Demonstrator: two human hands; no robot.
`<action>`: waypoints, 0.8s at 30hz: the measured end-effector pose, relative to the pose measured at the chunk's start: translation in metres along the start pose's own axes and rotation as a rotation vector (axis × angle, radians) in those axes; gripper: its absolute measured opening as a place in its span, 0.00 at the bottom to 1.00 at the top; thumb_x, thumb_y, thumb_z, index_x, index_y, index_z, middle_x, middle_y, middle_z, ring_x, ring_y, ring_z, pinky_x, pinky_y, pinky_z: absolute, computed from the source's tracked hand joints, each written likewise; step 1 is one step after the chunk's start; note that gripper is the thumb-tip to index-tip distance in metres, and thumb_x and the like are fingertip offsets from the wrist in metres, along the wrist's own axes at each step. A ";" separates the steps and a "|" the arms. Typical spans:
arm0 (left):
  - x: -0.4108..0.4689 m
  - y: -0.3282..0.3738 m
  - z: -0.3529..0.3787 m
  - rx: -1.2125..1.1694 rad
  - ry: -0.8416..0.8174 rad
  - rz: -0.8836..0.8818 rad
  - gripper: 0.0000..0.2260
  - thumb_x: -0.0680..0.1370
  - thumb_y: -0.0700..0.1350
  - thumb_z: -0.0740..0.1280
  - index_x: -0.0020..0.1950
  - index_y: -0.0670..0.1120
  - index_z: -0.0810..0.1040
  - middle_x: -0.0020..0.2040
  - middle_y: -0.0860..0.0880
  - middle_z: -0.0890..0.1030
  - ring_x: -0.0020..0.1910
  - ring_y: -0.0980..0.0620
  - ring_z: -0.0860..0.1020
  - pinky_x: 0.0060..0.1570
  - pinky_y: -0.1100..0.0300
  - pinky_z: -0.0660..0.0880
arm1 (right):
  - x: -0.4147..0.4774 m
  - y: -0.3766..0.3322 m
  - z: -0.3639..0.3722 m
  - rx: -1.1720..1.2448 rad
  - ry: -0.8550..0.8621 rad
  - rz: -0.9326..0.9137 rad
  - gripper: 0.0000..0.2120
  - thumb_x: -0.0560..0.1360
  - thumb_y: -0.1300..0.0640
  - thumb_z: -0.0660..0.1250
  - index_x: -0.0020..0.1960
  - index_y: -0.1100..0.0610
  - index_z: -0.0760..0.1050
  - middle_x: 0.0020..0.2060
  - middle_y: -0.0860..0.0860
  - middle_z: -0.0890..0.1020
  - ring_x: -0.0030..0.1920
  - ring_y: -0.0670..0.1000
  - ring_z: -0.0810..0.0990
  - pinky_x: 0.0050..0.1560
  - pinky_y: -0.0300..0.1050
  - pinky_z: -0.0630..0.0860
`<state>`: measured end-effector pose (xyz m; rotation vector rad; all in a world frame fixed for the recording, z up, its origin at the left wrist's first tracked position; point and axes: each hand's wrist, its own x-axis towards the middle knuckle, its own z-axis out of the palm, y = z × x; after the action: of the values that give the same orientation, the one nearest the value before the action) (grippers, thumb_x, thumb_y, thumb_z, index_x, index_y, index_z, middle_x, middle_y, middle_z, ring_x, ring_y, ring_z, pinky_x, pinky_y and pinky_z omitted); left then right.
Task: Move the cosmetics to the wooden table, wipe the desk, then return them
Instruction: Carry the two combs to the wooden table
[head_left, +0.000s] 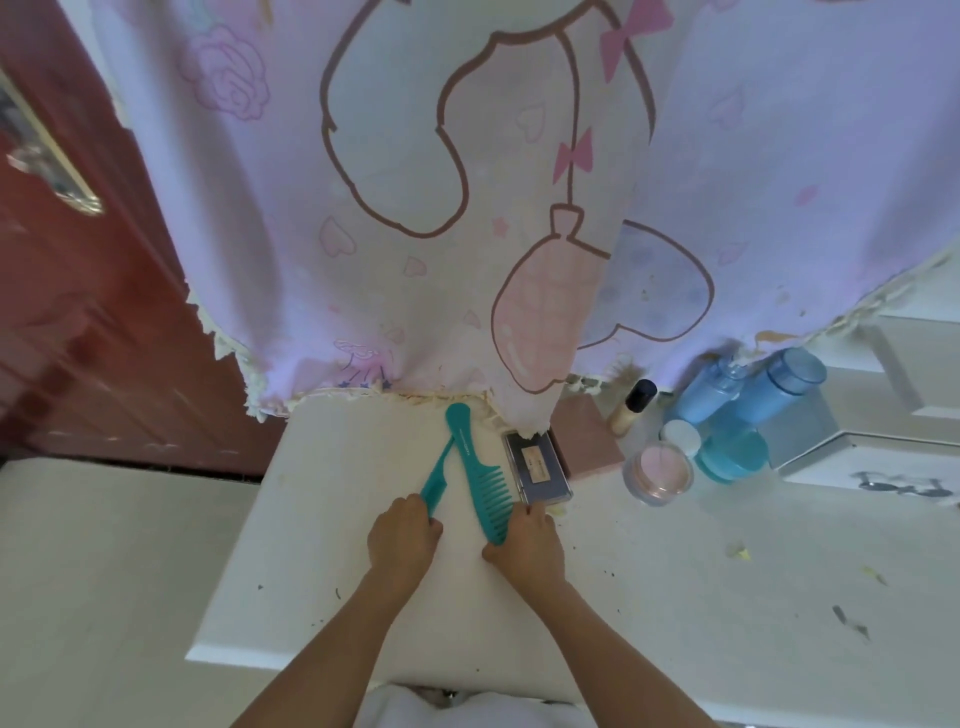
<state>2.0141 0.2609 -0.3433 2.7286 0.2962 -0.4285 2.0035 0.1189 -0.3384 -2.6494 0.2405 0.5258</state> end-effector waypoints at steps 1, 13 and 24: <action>-0.002 -0.004 -0.002 -0.021 0.003 -0.011 0.10 0.78 0.45 0.58 0.54 0.40 0.72 0.51 0.43 0.77 0.47 0.46 0.77 0.38 0.58 0.69 | 0.001 -0.001 -0.001 0.010 -0.011 -0.007 0.21 0.70 0.53 0.68 0.59 0.60 0.67 0.56 0.56 0.70 0.54 0.55 0.72 0.49 0.45 0.73; -0.042 -0.036 -0.020 -0.477 0.258 -0.231 0.15 0.79 0.43 0.58 0.64 0.40 0.67 0.52 0.40 0.73 0.49 0.43 0.75 0.50 0.50 0.73 | -0.008 -0.034 -0.010 0.278 -0.082 -0.310 0.14 0.67 0.56 0.67 0.50 0.55 0.68 0.44 0.51 0.76 0.37 0.45 0.72 0.31 0.31 0.63; -0.145 -0.071 -0.022 -0.603 0.584 -0.648 0.21 0.80 0.44 0.57 0.72 0.43 0.59 0.65 0.41 0.70 0.54 0.43 0.74 0.50 0.53 0.72 | -0.046 -0.068 0.015 0.274 -0.379 -0.712 0.21 0.67 0.59 0.68 0.58 0.53 0.67 0.46 0.50 0.72 0.39 0.42 0.72 0.34 0.26 0.69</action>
<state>1.8666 0.3130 -0.2981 2.0417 1.2468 0.2899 1.9735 0.1905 -0.3075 -2.1123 -0.6690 0.6636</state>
